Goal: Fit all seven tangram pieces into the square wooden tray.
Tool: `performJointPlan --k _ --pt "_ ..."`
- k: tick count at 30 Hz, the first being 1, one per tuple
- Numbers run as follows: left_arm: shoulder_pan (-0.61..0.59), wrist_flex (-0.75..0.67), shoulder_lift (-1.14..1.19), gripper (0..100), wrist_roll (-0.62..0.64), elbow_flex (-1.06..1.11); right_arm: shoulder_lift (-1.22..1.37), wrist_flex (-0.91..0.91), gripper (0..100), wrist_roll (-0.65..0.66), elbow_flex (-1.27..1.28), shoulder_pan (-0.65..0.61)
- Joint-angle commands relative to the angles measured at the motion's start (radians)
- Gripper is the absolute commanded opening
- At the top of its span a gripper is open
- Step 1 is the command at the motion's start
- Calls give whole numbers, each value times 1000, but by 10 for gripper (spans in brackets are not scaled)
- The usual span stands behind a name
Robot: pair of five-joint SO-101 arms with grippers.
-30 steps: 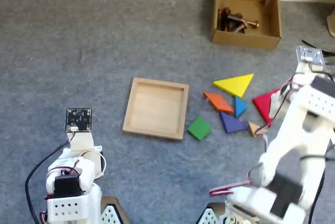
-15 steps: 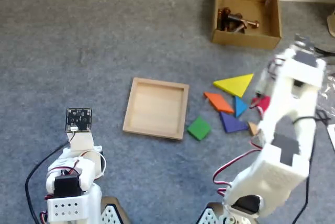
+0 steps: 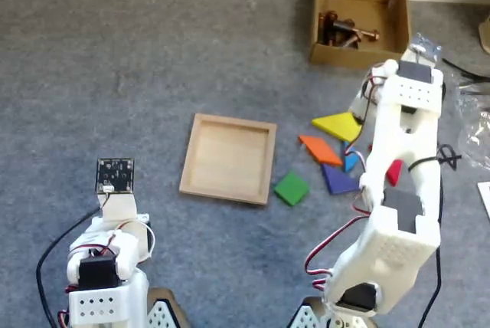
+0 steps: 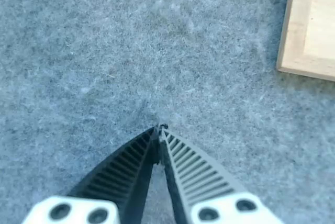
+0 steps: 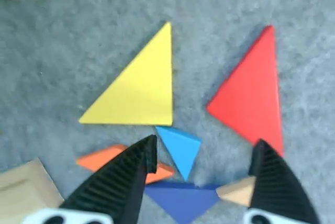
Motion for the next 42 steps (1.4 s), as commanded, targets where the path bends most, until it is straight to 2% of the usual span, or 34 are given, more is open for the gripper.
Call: performJointPlan --k 1,10,18,25,30,42 --pt "-8 8 7 5 2 21 15 -82 324 -8 7 -7" --pt "-8 8 7 5 2 21 163 -116 332 -8 -7 -2" --pt "-8 8 7 5 2 21 168 -119 332 -6 -79 13" --pt "-8 8 7 5 2 21 170 -122 332 35 -81 50" --pt "-8 8 7 5 2 21 170 -199 332 40 -74 77" --pt "-8 8 7 5 2 21 225 -196 332 40 -47 79"
